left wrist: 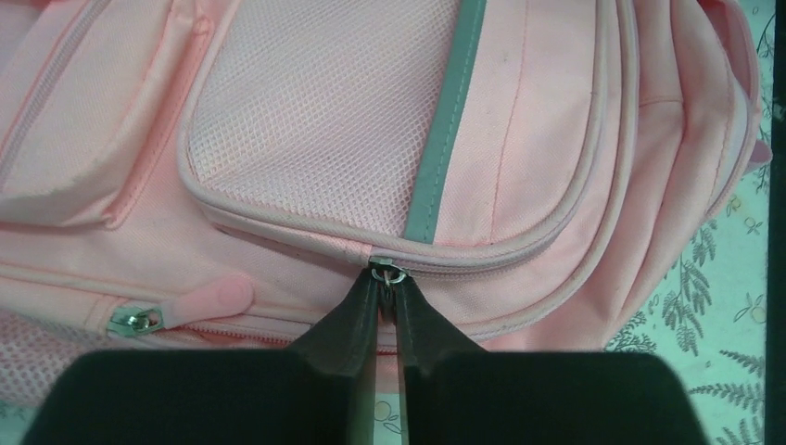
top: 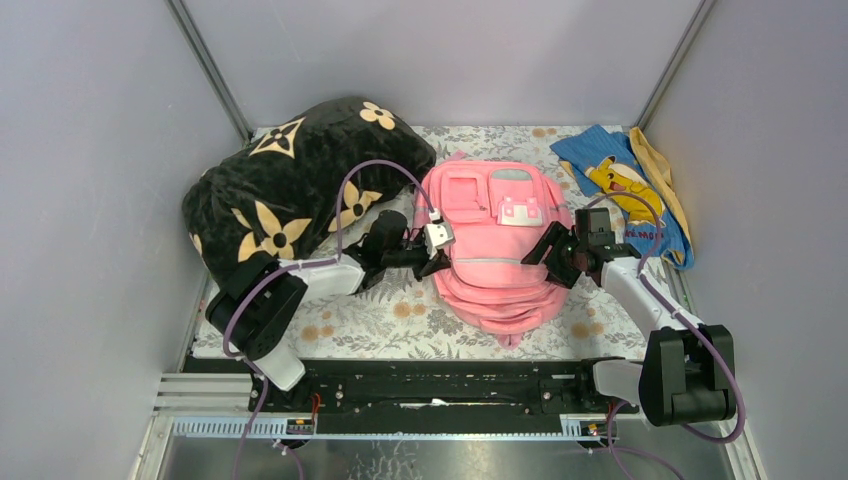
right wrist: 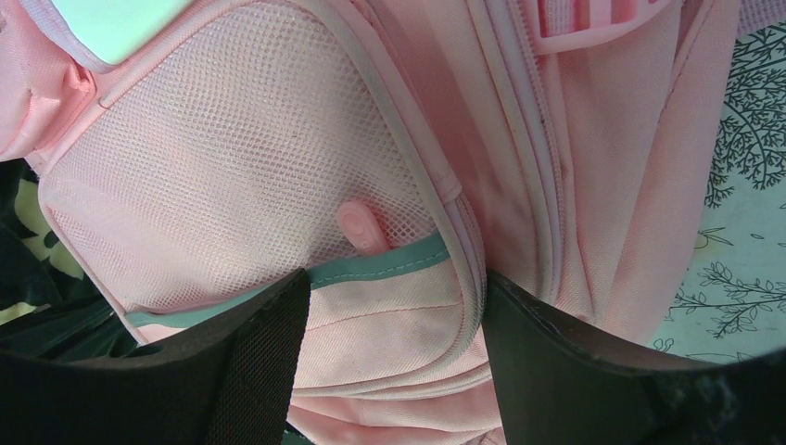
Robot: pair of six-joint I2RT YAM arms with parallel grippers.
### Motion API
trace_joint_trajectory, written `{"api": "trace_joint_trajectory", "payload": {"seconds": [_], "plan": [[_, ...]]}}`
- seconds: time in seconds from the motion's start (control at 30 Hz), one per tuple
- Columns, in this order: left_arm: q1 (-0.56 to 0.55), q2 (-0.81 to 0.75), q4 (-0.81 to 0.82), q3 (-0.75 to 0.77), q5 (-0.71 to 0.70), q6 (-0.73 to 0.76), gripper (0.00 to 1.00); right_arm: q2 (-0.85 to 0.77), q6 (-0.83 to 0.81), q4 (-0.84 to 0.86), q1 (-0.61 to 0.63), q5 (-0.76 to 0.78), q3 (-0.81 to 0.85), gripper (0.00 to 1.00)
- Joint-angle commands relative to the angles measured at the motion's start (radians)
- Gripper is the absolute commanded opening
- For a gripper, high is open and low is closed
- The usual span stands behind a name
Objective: Pack the student bag
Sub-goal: Zip the student bag at the center of the board.
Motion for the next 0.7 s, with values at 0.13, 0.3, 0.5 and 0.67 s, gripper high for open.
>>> {"api": "trace_joint_trajectory", "payload": {"seconds": [0.13,0.3,0.5,0.67], "plan": [[-0.022,-0.012,-0.117,0.044,0.009,0.041,0.00,-0.018,0.025,0.063,0.008,-0.059,-0.017,0.73],[-0.054,-0.053,-0.241,0.045,-0.005,0.044,0.00,-0.041,0.072,0.104,0.008,-0.054,-0.046,0.74],[-0.137,-0.070,-0.306,0.034,-0.061,-0.011,0.00,-0.049,0.141,0.215,0.008,-0.097,-0.139,0.74],[-0.209,-0.048,-0.257,0.045,-0.058,-0.132,0.00,-0.045,0.159,0.264,0.008,-0.120,-0.181,0.74]]}}
